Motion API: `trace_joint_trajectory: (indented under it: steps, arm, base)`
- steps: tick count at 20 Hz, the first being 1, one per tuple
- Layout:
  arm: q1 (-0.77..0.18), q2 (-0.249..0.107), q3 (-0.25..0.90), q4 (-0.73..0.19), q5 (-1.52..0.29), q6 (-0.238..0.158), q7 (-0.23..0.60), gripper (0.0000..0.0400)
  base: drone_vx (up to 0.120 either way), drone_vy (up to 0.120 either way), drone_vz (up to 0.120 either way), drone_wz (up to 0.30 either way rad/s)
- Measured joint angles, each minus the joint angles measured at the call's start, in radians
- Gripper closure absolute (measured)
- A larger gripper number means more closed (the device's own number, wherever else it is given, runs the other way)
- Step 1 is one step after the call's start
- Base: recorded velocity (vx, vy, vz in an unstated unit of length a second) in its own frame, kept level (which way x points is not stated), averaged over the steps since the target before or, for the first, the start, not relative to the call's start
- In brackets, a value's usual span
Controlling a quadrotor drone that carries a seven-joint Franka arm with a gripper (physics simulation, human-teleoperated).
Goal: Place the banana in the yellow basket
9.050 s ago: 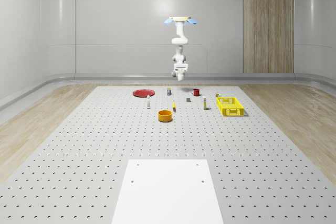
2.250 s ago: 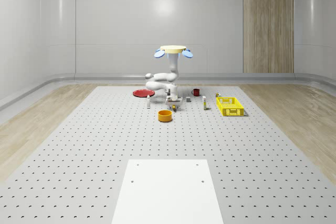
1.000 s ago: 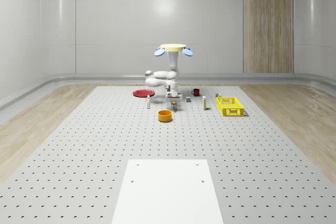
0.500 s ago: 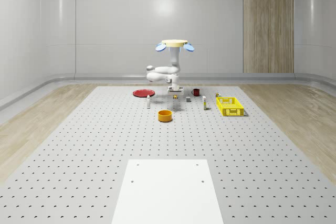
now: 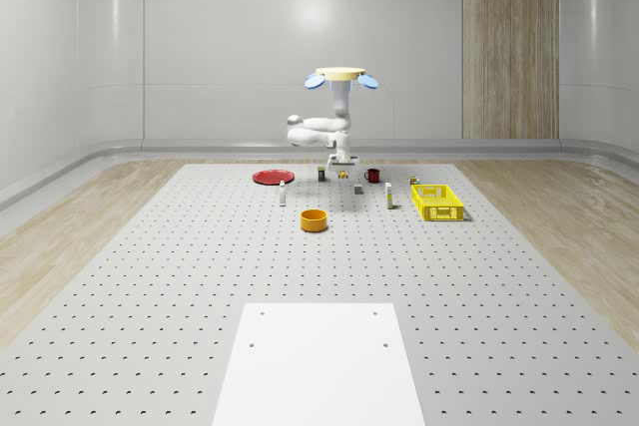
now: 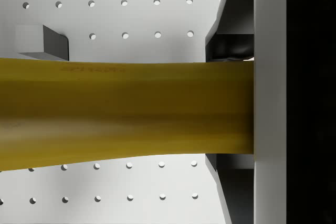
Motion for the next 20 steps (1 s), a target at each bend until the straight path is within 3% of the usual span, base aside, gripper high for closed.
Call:
trace_joint_trajectory:
  steps: [20]
  arm:
    - [-0.007,-0.033,0.005,0.001,0.014,0.031,0.006,0.0207]
  base:
    - [0.0,0.12,0.008,0.0]
